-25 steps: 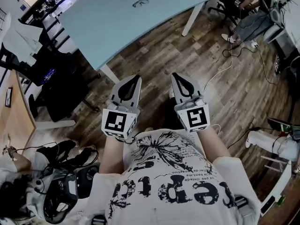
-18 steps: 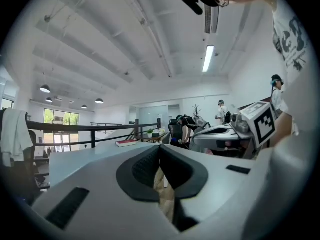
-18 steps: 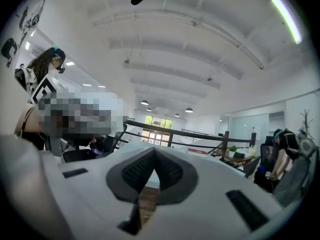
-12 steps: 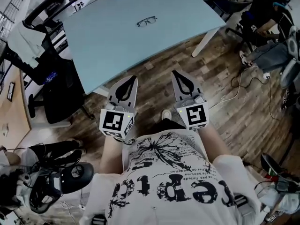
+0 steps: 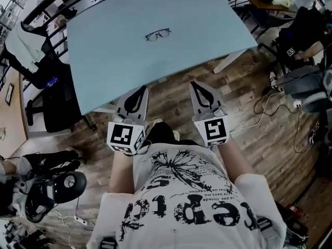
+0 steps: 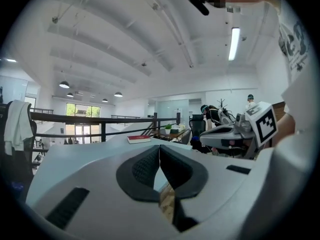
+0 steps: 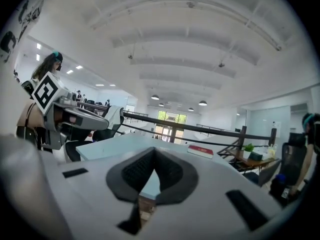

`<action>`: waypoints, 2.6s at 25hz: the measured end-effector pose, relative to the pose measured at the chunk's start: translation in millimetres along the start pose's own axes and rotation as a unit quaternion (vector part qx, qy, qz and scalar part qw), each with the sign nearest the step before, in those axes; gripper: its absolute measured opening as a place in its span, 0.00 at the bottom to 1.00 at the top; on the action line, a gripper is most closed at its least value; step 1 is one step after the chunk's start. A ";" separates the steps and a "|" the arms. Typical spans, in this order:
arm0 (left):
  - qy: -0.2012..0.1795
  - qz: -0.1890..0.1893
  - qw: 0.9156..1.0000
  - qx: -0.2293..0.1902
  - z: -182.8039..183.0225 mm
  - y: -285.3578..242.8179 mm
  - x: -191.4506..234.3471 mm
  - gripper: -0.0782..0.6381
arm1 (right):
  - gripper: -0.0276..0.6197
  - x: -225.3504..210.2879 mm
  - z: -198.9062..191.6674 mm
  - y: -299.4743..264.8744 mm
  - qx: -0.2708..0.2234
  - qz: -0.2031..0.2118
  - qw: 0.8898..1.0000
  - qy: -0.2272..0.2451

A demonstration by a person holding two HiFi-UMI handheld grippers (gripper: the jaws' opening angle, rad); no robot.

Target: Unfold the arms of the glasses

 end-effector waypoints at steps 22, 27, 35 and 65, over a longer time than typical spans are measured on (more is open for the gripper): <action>0.018 0.043 0.999 0.009 -34.7 -275.0 142.4 0.13 | 0.06 -183.7 -73.8 -266.9 0.041 0.071 0.997 -0.007; 0.016 0.058 0.998 0.019 -23.0 -317.3 127.4 0.13 | 0.06 -233.8 -78.3 -281.1 0.062 0.084 0.994 -0.025; 0.029 0.064 0.997 0.034 22.8 -319.3 17.1 0.13 | 0.06 -288.3 -44.5 -194.1 0.152 0.141 0.978 -0.035; 0.044 0.110 0.978 0.169 -77.8 -331.0 15.1 0.14 | 0.13 -262.3 -179.9 -234.7 0.335 0.554 0.737 0.194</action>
Point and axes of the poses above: the fingertips, and each gripper's own axes: y backward along the fingers, x to its left, z out of its top, the point moved 5 cm from there along y, backward along the fingers, and after that the axes turned 15 degrees about -x, right-handed, at the moved point
